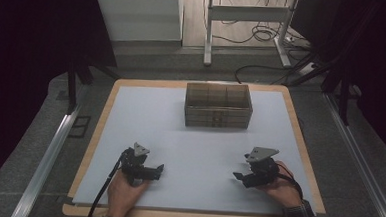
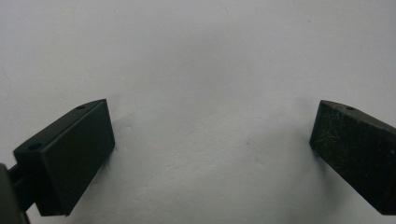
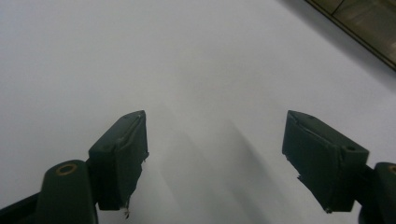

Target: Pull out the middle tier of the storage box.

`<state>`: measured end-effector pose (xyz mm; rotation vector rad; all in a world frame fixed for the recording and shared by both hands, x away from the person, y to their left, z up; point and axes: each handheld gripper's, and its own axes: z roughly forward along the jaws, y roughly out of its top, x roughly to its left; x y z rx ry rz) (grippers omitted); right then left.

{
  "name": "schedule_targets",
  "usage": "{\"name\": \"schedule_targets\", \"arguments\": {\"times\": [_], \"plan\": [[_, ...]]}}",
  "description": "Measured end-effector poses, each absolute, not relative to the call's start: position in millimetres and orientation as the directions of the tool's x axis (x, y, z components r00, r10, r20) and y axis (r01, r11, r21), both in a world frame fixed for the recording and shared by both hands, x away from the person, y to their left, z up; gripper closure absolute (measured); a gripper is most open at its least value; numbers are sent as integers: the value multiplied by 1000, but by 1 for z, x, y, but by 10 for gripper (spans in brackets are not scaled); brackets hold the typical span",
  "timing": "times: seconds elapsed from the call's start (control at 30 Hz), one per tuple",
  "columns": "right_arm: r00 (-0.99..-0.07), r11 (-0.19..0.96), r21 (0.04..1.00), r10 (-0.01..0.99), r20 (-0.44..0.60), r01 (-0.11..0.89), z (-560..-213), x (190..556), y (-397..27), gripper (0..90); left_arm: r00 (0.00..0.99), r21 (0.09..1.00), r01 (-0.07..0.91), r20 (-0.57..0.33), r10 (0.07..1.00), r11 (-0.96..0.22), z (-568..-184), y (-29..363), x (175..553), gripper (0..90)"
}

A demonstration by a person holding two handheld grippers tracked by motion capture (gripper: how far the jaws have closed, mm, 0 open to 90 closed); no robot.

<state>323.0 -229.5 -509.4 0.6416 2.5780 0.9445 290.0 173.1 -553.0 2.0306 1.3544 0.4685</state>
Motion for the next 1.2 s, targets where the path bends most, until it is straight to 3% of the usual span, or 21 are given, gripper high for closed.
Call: {"name": "schedule_targets", "arguments": {"times": [1.2], "plan": [[-810,753,627,485,-328,197,-503,340,-208,382,404,683,683,-57,913,-260,-553,173,290,0]]}}
